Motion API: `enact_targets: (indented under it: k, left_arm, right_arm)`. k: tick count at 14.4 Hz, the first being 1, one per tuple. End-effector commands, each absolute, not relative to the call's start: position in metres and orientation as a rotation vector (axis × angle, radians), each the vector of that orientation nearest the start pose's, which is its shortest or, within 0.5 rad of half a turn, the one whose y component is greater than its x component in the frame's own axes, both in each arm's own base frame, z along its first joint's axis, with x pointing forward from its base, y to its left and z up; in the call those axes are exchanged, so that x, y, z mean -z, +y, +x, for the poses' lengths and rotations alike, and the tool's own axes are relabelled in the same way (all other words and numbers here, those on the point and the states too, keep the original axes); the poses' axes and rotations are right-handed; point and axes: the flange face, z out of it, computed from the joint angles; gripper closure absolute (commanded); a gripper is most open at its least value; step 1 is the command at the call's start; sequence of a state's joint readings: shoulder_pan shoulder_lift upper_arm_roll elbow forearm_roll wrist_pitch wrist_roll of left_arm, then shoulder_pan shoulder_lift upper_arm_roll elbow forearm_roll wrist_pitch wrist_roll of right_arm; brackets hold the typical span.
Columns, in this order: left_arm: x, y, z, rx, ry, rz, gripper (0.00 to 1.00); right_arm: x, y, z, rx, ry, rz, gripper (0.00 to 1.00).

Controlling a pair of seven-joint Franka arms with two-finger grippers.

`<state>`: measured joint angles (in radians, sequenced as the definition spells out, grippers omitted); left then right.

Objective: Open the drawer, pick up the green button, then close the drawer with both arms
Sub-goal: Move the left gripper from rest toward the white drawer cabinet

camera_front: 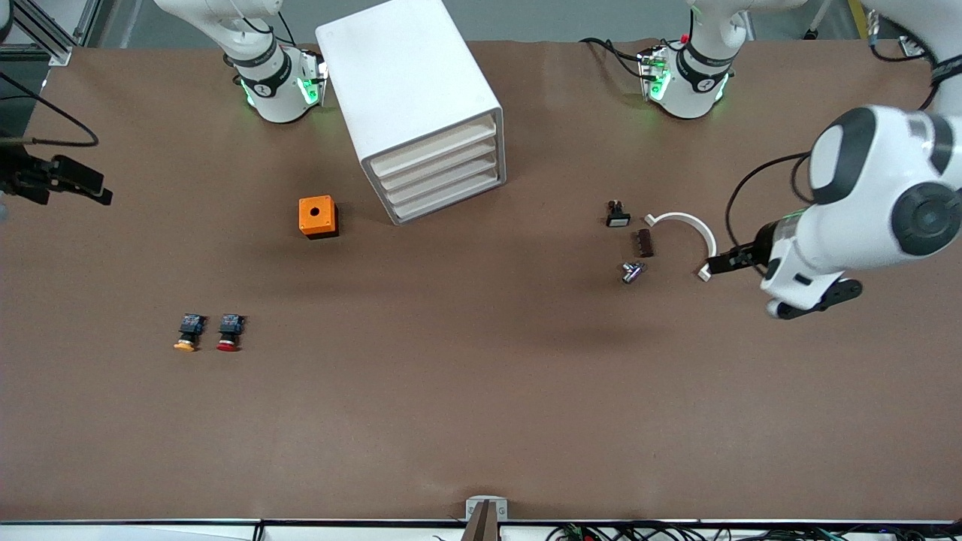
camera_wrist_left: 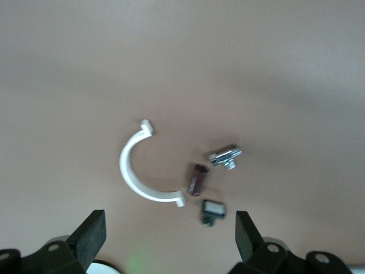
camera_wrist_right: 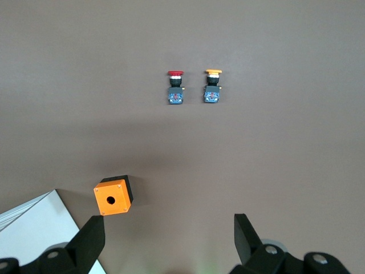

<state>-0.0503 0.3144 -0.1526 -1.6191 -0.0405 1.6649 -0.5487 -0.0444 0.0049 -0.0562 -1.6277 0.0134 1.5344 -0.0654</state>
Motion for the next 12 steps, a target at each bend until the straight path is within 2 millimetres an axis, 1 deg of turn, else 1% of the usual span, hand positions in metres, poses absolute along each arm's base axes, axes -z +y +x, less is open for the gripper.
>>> enact_targets:
  k: [1,2,3,4,6,7,8,9,11,12]
  left_arm:
    - [-0.396,-0.14,0.623,-0.509,-0.737,-3.064,0.0]
    - [-0.385,-0.145,0.625,-0.551,-0.783,-3.075,0.0]
    - [-0.376,-0.154,0.625,-0.584,-0.82,-3.07,0.0]
    - [-0.365,-0.172,0.621,-0.632,-0.879,-3.04,0.0]
    - [-0.328,-0.201,0.615,-0.743,-1.069,-2.91,0.0]
    - [-0.315,-0.21,0.616,-0.783,-1.151,-2.869,0.0]
    - [-0.304,-0.222,0.618,-0.847,-1.25,-2.831,0.0]
    - [-0.293,-0.244,0.612,-0.896,-1.295,-2.785,0.0]
    - [-0.274,-0.27,0.603,-0.927,-1.398,-2.673,0.0]
    - [-0.265,-0.294,0.594,-0.934,-1.428,-2.629,0.0]
  right_arm:
    - [-0.57,-0.065,0.567,-0.22,0.07,-3.121,0.0]
    - [-0.57,-0.066,0.567,-0.222,0.074,-3.119,0.0]
    - [-0.57,-0.066,0.567,-0.222,0.084,-3.119,0.0]
    - [-0.57,-0.064,0.567,-0.222,0.089,-3.118,0.0]
    - [-0.567,-0.06,0.568,-0.227,0.117,-3.097,0.0]
    - [-0.567,-0.056,0.567,-0.231,0.181,-3.078,0.0]
    - [-0.566,-0.051,0.567,-0.244,0.286,-3.059,0.0]
    - [-0.565,-0.04,0.567,-0.254,0.392,-3.052,0.0]
    - [-0.565,-0.006,0.567,-0.274,0.574,-3.037,0.0]
    - [-0.565,0.014,0.567,-0.276,0.662,-3.03,0.0]
